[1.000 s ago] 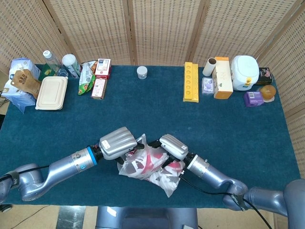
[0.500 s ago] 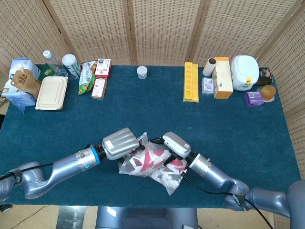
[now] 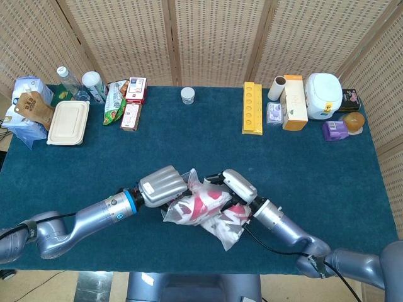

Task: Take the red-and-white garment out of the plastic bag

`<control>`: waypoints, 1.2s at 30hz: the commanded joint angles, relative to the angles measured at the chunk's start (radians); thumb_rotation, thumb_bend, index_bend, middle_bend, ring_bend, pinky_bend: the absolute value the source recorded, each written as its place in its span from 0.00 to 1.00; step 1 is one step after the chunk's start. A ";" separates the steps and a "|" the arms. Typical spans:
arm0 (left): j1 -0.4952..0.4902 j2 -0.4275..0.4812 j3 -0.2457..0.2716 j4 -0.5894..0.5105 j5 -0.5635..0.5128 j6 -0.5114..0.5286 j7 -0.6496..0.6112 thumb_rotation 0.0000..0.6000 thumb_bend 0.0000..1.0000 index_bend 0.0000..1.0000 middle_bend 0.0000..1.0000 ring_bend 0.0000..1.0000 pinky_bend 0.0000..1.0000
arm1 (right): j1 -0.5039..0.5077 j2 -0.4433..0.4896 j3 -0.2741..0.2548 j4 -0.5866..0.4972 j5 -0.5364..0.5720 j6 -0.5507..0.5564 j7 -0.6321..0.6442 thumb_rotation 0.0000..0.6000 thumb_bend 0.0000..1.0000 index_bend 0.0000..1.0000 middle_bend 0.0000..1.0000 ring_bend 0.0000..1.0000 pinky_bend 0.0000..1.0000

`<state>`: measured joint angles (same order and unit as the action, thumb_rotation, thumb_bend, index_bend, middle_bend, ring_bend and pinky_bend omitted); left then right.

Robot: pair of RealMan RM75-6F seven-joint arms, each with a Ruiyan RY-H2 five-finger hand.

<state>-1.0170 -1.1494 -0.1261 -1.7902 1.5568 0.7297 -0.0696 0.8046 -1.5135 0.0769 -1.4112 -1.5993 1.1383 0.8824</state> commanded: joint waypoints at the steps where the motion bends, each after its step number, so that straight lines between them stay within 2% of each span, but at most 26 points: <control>1: 0.003 -0.002 0.005 0.008 -0.008 0.000 -0.009 1.00 0.47 0.80 1.00 1.00 1.00 | 0.000 -0.005 0.001 0.005 0.003 -0.009 0.002 1.00 0.16 0.94 0.99 1.00 1.00; 16: 0.029 0.029 0.022 0.031 -0.002 0.042 -0.026 1.00 0.49 0.80 1.00 1.00 1.00 | -0.011 0.009 -0.017 -0.014 -0.021 -0.015 -0.051 1.00 0.16 0.94 0.99 1.00 1.00; 26: 0.028 0.027 0.010 0.037 0.014 0.072 -0.010 1.00 0.52 0.80 1.00 1.00 1.00 | -0.019 0.020 -0.026 -0.037 -0.031 -0.014 -0.084 1.00 0.16 0.94 0.99 1.00 1.00; 36: 0.027 0.027 0.010 0.028 0.009 0.073 0.002 1.00 0.54 0.74 1.00 1.00 1.00 | -0.025 0.030 -0.032 -0.050 -0.044 -0.006 -0.097 1.00 0.16 0.94 0.99 1.00 1.00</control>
<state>-0.9897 -1.1220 -0.1155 -1.7615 1.5649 0.8016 -0.0681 0.7793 -1.4839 0.0453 -1.4611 -1.6435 1.1320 0.7857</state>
